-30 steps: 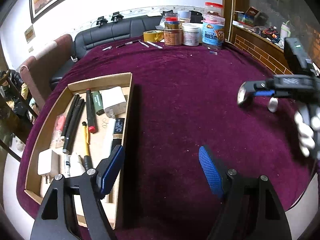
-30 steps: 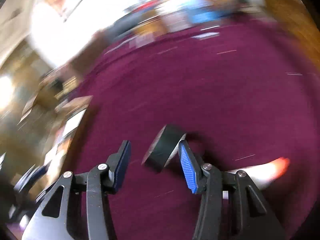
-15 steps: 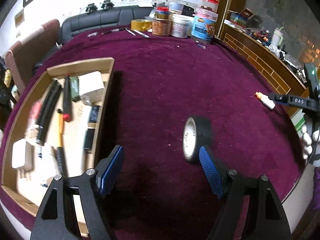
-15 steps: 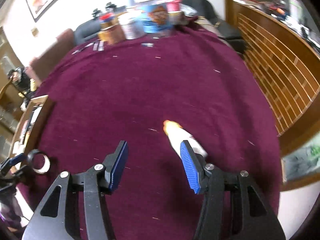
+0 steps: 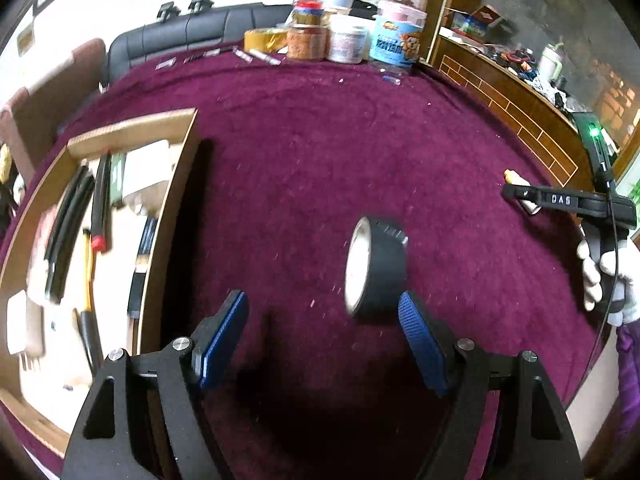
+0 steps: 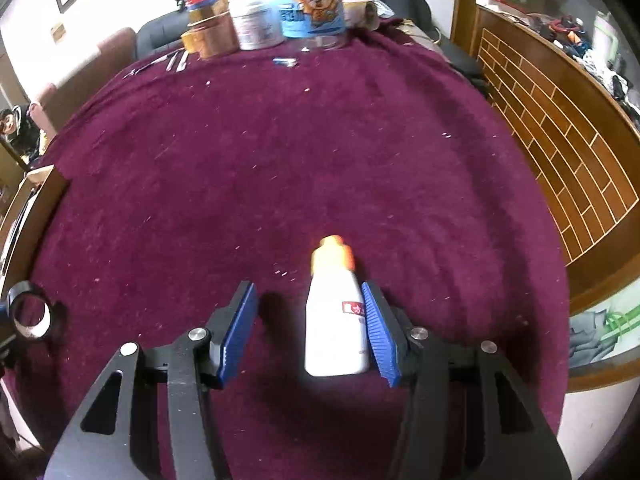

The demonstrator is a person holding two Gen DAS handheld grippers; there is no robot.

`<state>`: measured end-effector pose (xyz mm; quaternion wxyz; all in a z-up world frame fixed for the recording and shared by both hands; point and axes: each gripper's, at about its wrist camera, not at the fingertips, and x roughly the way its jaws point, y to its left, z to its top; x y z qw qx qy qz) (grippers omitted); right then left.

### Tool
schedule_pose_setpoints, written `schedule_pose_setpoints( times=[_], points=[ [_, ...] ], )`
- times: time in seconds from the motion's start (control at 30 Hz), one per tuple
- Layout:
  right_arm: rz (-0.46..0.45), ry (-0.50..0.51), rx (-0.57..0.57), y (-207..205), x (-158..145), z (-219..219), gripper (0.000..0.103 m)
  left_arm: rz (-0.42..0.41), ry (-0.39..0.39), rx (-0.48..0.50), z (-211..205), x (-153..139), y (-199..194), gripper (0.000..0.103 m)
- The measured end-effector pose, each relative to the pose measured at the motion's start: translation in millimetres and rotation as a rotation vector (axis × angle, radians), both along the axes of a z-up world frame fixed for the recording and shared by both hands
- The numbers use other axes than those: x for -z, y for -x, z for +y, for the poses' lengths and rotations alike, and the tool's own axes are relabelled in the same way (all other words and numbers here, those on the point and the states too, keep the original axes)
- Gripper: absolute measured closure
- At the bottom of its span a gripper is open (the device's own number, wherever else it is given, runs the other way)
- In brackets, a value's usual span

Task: Organize rigid objects
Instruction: 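Grasp the black tape roll with the left gripper while the right gripper grasps the orange-capped glue bottle, then carry the tape roll and glue bottle into the cardboard box and release both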

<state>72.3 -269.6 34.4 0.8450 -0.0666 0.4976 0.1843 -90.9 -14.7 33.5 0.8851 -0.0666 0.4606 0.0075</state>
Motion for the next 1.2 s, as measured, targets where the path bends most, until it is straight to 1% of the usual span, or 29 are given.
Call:
schedule_pose_setpoints(
  times=[0.07, 0.13, 0.17, 0.2, 0.23, 0.27, 0.3, 0.33, 0.4, 0.43, 0.47, 0.5, 0.53, 0.6, 0.7, 0.77, 0.87, 0.97, 1.03, 1.07, 1.2],
  points=[
    [-0.016, 0.018, -0.003, 4.2, 1.8, 1.7, 0.051, -0.013, -0.01, 0.02, -7.3, 0.7, -10.2, 0.031],
    [-0.019, 0.021, -0.001, 5.5, 1.9, 1.9, 0.051, -0.008, -0.006, 0.022, -11.1, 5.1, -20.9, 0.031],
    [-0.016, 0.015, 0.004, 4.7, 1.5, 1.0, 0.051, 0.001, 0.009, 0.021, -12.1, 9.4, -27.0, 0.031],
    [-0.013, 0.011, 0.009, 3.4, 1.5, 1.7, 0.051, 0.01, 0.029, 0.022, -12.2, 12.4, -29.8, 0.035],
    [-0.007, 0.001, 0.021, 1.7, 1.1, 0.4, 0.051, 0.016, 0.053, 0.024, -11.9, 15.0, -31.1, 0.043],
    [-0.001, -0.01, 0.032, -0.6, 1.1, -0.5, 0.051, 0.023, 0.08, 0.032, -11.5, 17.2, -32.0, 0.07],
    [0.007, -0.025, 0.043, -2.8, 0.8, -1.9, 0.051, 0.034, 0.093, 0.043, -12.4, 18.8, -31.2, 0.088],
    [0.018, -0.044, 0.055, -4.9, 0.4, -3.5, 0.051, 0.028, 0.087, 0.051, -12.2, 17.1, -28.4, 0.089],
    [0.038, -0.077, 0.08, -9.3, -0.2, -7.3, 0.051, 0.02, 0.119, 0.064, -8.7, 12.9, -22.3, 0.089],
    [0.045, -0.08, 0.087, -10.8, -0.5, -6.8, 0.057, 0.015, 0.127, 0.063, -6.8, 10.6, -19.4, 0.089],
    [0.043, -0.061, 0.096, -10.8, -1.0, -6.2, 0.066, 0.003, 0.139, 0.059, -3.0, 6.3, -14.8, 0.089],
    [0.034, -0.024, 0.11, -10.5, -1.2, -5.1, 0.078, -0.004, 0.15, 0.058, -1.1, 3.7, -12.4, 0.089],
    [0.035, -0.01, 0.113, -10.6, -1.1, -4.7, 0.078, -0.014, 0.168, 0.057, 2.2, -0.6, -8.3, 0.089],
    [0.047, -0.031, 0.121, -8.3, -2.1, -5.6, 0.079, -0.04, 0.198, 0.044, 12.2, -10.4, 2.2, 0.089],
    [0.065, -0.092, 0.114, 0.0, -8.0, -3.9, 0.079, -0.08, 0.237, 0.011, 32.4, -24.1, 15.6, 0.089],
    [0.06, -0.129, 0.089, 8.6, -17.0, 4.5, 0.079, -0.114, 0.252, -0.028, 53.8, -35.0, 28.5, 0.089],
    [0.053, -0.198, 0.021, 24.5, -35.8, 26.8, 0.079, -0.151, 0.263, -0.098, 88.7, -45.8, 46.3, 0.089],
    [0.045, -0.231, -0.078, 42.4, -53.0, 63.6, 0.079, -0.165, 0.28, -0.177, 121.6, -49.4, 64.6, 0.089],
    [0.043, -0.246, -0.146, 54.8, -61.7, 91.2, 0.079, -0.169, 0.303, -0.232, 145.3, -47.4, 79.8, 0.089],
    [0.047, -0.255, -0.191, 62.6, -66.0, 109.2, 0.079, -0.168, 0.3, -0.262, 157.2, -45.7, 87.8, 0.089],
    [0.102, -0.3, -0.323, 89.0, -67.2, 168.9, 0.078, -0.136, 0.299, -0.329, 188.2, -31.0, 105.1, 0.089]
  ],
)
